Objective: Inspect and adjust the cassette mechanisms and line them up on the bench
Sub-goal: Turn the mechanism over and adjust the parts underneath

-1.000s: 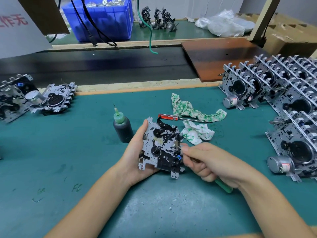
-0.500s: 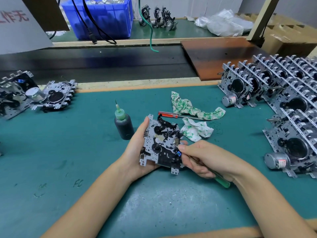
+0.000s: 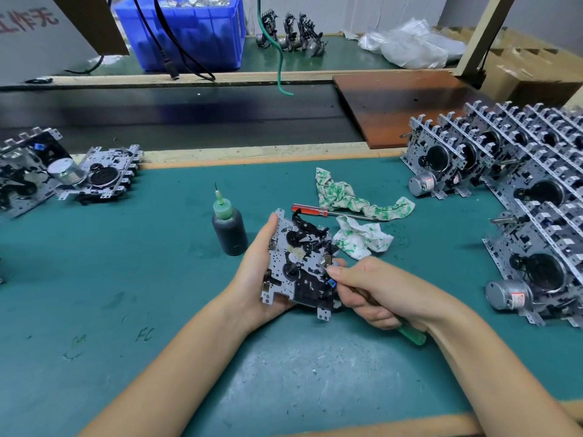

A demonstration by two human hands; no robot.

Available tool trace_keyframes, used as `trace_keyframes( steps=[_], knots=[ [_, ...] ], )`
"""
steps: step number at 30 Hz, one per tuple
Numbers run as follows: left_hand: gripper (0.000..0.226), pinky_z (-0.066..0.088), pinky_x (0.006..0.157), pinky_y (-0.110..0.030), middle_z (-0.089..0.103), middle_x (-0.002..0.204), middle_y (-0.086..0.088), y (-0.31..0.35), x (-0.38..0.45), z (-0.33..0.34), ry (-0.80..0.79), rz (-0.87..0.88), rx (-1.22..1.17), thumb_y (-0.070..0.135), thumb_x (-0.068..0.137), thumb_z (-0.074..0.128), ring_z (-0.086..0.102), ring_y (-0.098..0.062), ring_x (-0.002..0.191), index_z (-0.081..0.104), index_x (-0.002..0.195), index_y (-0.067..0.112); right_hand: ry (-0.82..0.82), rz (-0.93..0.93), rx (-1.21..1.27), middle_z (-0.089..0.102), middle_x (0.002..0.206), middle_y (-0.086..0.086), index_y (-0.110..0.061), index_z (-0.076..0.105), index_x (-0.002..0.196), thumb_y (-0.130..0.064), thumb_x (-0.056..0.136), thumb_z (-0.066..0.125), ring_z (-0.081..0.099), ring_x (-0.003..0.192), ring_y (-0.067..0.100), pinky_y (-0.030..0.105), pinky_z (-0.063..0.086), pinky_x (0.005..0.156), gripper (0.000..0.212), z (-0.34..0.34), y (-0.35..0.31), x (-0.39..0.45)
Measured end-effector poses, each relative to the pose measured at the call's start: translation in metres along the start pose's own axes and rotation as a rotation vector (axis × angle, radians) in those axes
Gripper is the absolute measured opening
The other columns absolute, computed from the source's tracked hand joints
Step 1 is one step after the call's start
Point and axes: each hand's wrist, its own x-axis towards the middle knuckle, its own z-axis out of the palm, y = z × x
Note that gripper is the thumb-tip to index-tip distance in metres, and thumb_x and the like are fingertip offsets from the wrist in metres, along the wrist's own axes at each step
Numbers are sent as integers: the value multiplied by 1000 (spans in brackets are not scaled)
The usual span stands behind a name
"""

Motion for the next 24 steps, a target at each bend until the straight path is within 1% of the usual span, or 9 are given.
trace_keyframes(
  steps=[3,7,10,12,16,18,20,22,24],
  knots=[
    [64,52,79,-38,70,110,-16,-1,1,1,-4,16,-8,63,85,43,70,-29,94,76,96,10,9,0,-51,23,33,-3,-17,33,50,-39,99,36,14,27,7,10,15,33,54,0,-2,1],
    [63,53,79,-37,70,109,-16,-2,2,2,-8,44,1,63,85,43,70,-28,95,77,94,11,2,-3,-95,20,32,-4,-17,28,49,-38,100,35,13,27,8,11,13,34,56,-1,-4,1],
    [63,58,75,-36,70,108,-16,-2,2,4,-15,45,0,62,87,41,70,-28,93,77,93,12,1,5,-123,19,32,-4,-18,29,47,-36,101,35,12,28,9,11,12,35,57,-3,-4,1],
    [64,58,72,-35,71,106,-15,-2,2,5,-25,38,2,63,88,39,70,-28,93,78,89,13,-9,-11,-125,20,32,-4,-20,32,44,-36,101,36,13,28,9,12,13,35,59,-4,-4,0],
    [66,58,70,-33,71,106,-13,-1,1,4,-33,12,-23,64,88,37,71,-26,92,79,88,13,10,-61,-40,23,32,-4,-20,39,43,-37,100,36,17,26,8,12,18,34,60,-4,-2,0],
    [68,58,67,-33,72,106,-13,-1,1,3,-40,0,-42,64,89,36,71,-26,90,78,89,11,75,-99,8,24,31,-3,-17,43,46,-38,98,39,17,26,10,13,20,34,57,-4,-2,-1],
    [68,58,67,-34,71,107,-14,-1,1,2,-46,-9,-45,64,89,36,71,-27,90,78,91,11,220,-197,29,28,31,-4,-16,51,50,-38,94,46,19,27,10,14,21,35,49,-7,-3,-1],
    [70,59,67,-38,70,108,-17,-1,1,1,-61,-16,-53,64,90,34,71,-31,90,77,93,8,376,-325,-16,38,32,-3,-15,56,64,-29,90,56,22,27,9,15,18,34,30,-10,-4,0],
    [71,59,69,-42,69,110,-17,0,0,2,-79,-20,-50,64,90,33,70,-33,91,77,95,7,422,-380,-53,42,36,7,-16,60,72,-20,84,67,28,29,11,16,17,34,15,-10,-4,1]
  ],
)
